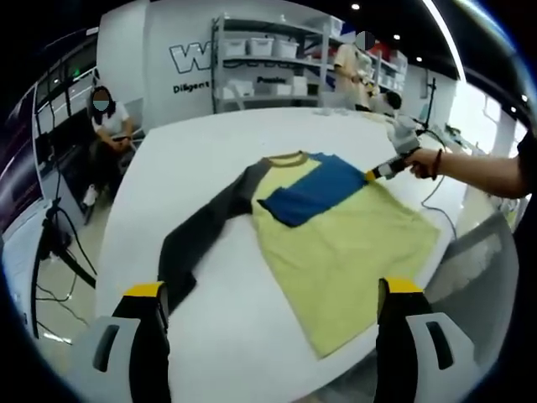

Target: Fold the garment on the visible template until the final outline fits inside the template.

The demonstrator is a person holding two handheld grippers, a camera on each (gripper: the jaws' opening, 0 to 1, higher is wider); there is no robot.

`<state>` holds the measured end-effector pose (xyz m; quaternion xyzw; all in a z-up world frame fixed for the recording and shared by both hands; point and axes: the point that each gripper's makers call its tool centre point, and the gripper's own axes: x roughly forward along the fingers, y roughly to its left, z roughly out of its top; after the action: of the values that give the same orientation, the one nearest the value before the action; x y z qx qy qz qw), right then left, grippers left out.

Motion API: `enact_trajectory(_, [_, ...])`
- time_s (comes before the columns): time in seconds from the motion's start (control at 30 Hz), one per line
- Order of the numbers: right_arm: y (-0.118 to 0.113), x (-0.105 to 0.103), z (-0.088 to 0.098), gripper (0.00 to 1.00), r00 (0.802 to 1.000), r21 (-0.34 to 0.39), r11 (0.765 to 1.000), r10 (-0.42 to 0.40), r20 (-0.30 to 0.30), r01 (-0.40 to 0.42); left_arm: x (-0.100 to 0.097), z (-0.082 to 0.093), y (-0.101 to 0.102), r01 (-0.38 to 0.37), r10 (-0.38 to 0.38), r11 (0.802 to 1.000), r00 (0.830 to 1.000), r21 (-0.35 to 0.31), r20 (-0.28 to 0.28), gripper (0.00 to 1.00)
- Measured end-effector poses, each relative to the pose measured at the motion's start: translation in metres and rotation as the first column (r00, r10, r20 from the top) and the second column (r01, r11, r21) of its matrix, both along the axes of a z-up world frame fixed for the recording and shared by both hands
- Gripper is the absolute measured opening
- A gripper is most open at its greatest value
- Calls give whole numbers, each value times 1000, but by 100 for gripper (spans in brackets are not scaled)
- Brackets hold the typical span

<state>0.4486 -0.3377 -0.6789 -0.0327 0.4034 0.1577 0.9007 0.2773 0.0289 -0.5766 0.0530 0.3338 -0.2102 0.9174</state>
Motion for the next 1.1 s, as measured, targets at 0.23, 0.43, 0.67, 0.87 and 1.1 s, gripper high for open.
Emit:
enact_trajectory(0.23, [-13, 2, 0, 0, 1000, -42, 999, 12, -6, -12, 1, -1, 1, -1, 1, 1000, 1000, 3, -1, 99])
enact_trajectory(0.43, [-33, 2, 2, 0, 1000, -72, 997, -8, -9, 7, 2, -1, 2, 0, 0, 1000, 1000, 8, -2, 99])
enact_trajectory(0.67, [-53, 1, 2, 0, 1000, -101, 995, -19, -14, 17, 4, -2, 2, 3, -3, 1000, 1000, 11, -7, 99])
enact_trajectory(0.87, [-68, 3, 3, 0, 1000, -133, 991, -19, -15, 17, 5, -4, 2, 4, -4, 1000, 1000, 14, -11, 98])
enact_trajectory(1.1, [-85, 9, 3, 0, 1000, -166, 986, -14, -18, 11, 7, -7, 2, 4, -3, 1000, 1000, 19, -19, 98])
